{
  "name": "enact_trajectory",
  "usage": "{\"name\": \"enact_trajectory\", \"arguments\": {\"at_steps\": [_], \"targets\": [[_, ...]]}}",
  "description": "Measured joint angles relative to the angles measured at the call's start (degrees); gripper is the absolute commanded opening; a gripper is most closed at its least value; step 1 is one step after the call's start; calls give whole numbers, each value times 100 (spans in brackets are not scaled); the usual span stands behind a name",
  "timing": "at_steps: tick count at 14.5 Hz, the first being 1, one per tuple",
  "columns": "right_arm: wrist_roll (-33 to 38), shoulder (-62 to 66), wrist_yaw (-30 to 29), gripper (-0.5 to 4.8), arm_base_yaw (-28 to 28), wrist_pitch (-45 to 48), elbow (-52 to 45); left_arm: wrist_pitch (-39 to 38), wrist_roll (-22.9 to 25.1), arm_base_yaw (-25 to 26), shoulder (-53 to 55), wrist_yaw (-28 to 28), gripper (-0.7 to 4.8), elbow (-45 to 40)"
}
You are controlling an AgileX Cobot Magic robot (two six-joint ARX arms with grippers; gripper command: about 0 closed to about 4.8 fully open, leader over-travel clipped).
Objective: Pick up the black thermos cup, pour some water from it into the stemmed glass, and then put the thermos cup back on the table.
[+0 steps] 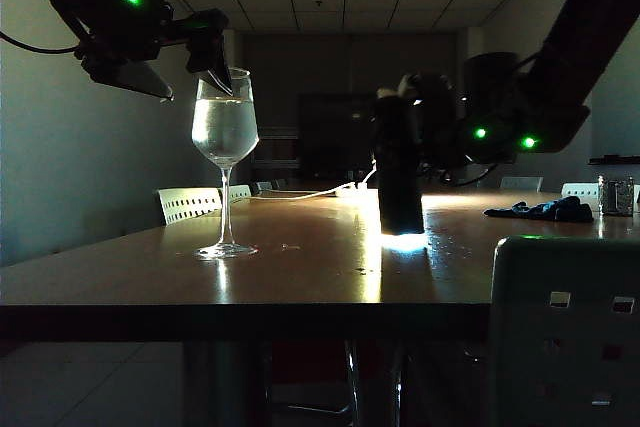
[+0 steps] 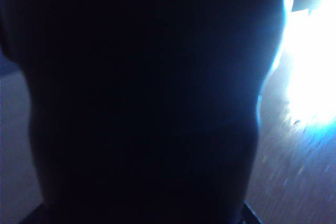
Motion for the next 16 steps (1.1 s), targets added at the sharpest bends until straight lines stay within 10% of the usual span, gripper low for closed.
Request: {"name": "enact_trajectory", "arguments": {"at_steps": [10, 11, 13, 16], "targets": [[341, 363, -46, 148, 13, 774, -9, 2, 240, 0, -2, 0, 479, 0], [341, 363, -46, 190, 13, 774, -9, 0, 240, 0, -2, 0, 479, 0], [341, 363, -46, 479, 13, 772, -9, 0, 243, 0, -2, 0, 479, 0], [411, 317, -48, 479, 13, 1123, 31, 2, 247, 0, -2, 0, 479, 0]]}}
